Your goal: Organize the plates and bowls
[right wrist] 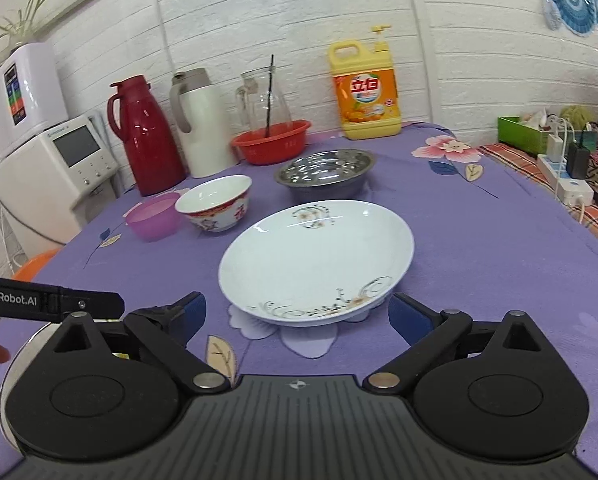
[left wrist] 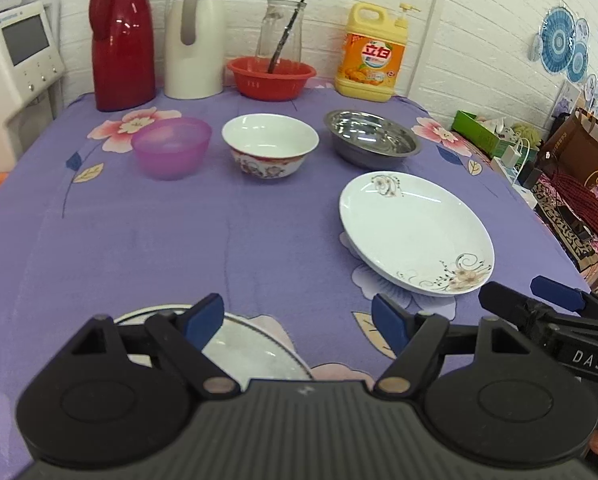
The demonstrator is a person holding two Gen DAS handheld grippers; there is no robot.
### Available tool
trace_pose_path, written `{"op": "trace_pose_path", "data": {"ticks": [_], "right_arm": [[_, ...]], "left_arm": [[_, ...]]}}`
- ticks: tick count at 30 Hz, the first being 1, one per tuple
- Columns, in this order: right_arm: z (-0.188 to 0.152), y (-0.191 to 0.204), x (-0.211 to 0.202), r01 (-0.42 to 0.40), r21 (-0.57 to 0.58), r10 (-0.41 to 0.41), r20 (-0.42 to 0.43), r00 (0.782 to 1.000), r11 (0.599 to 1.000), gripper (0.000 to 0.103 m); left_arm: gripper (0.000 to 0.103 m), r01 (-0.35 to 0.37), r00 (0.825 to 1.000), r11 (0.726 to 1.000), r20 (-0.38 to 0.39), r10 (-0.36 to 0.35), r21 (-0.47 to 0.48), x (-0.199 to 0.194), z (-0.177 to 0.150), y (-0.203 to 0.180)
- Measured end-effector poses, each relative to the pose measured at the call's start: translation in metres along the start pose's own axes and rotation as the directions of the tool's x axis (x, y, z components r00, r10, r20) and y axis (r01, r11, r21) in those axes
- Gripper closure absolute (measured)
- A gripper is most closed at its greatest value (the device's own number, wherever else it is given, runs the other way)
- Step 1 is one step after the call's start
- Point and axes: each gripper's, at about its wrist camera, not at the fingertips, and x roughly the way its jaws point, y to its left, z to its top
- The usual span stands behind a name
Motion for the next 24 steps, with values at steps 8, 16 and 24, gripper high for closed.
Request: {"op": "trace_pose_path", "data": {"ticks": [8, 16, 24], "right_arm": [[0.026, -0.039, 0.032, 0.006, -0.003, -0.006, 0.046, 0.999, 1.0, 0.0], [0.045, -0.08, 0.063, -0.028, 0.109, 0.019, 0.088, 0.996, 0.994, 0.0], [0.035, -0.069, 0.08, 0.006, 0.047, -0.005, -0.004, 1.0, 0.999, 0.0]], "left_arm": [[0.027, -0.008, 0.997, 1.0, -0.073, 0.006, -0.016, 0.034, 0.012, -0.028], [0.027, -0.024, 0.996, 0.993, -0.089, 0.013, -0.116, 0.061, 0.026, -0.036], [0.027, -0.013, 0.999, 0.974, -0.053, 0.001, -0.225, 0.1, 0.055, -0.042]]}}
